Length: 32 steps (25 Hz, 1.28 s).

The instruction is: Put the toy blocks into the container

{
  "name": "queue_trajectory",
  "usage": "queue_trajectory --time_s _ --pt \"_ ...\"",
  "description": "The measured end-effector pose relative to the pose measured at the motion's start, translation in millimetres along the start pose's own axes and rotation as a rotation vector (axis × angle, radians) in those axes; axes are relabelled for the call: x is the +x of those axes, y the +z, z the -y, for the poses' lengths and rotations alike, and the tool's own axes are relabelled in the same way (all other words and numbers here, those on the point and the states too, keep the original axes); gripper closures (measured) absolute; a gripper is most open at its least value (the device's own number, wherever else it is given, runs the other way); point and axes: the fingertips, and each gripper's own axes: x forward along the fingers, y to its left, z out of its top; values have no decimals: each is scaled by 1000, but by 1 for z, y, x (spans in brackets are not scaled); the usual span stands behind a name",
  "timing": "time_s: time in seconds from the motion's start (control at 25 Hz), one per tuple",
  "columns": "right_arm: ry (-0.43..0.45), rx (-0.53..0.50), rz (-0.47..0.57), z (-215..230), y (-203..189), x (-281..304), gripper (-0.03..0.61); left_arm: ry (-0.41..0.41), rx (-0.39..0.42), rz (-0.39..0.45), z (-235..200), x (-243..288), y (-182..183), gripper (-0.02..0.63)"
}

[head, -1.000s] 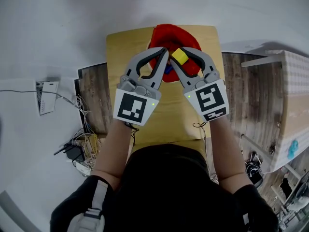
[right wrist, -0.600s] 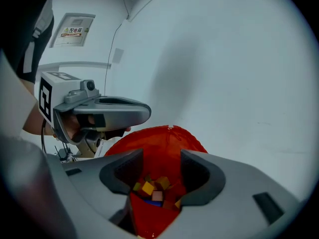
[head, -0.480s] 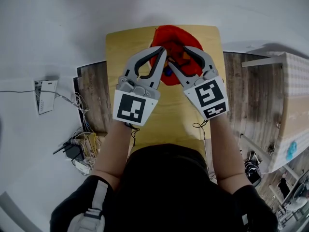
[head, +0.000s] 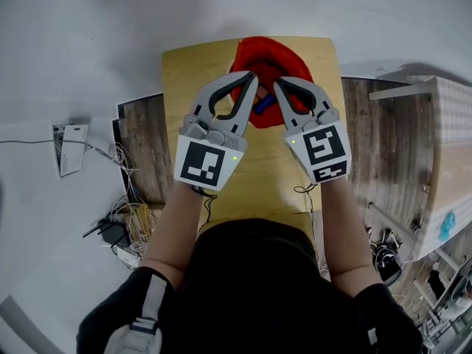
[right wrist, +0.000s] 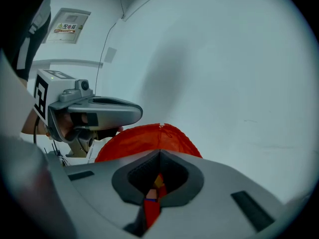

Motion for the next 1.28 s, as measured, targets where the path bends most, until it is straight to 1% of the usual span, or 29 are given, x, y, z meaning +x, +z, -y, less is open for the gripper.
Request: queue_trajectory --time_s 0.08,0.2,0.32,0.44,0.6,0.72,0.76,0.88,0.92,1.04,1.12,1.16,1.28 --pt "-18 5 21 1 4 -5 551 -1 -8 9 1 -2 3 604" --pt "-36 17 96 -1 23 -19 551 -11 -9 26 7 -4 10 604" --pt "-44 -30 205 -10 48 -45 551 -43 -3 55 22 -7 23 604" --pt "-77 -59 294 -14 67 -75 551 -73 5 94 36 -11 40 604" --pt "-100 -95 392 -26 85 -115 551 -71 43 125 55 -23 60 604" --pt "-108 -106 439 -35 90 -145 551 -63 76 130 76 -33 71 604" --pt "-108 -111 451 -38 90 -155 551 -58 72 135 83 -38 75 604" --pt "-98 -141 484 -51 93 -186 551 -52 23 166 105 -55 93 604" --pt "-91 -147 500 -55 95 -196 551 -48 23 174 112 -60 100 604" --pt "-76 -155 546 -63 98 -230 551 -24 41 192 134 -75 118 604" --pt "-67 -158 572 -68 97 -253 551 -3 79 196 148 -86 128 604" --pt "-62 -155 586 -70 96 -265 551 9 97 195 155 -92 131 604" --pt "-53 -154 613 -79 91 -295 551 26 114 193 175 -111 136 604"
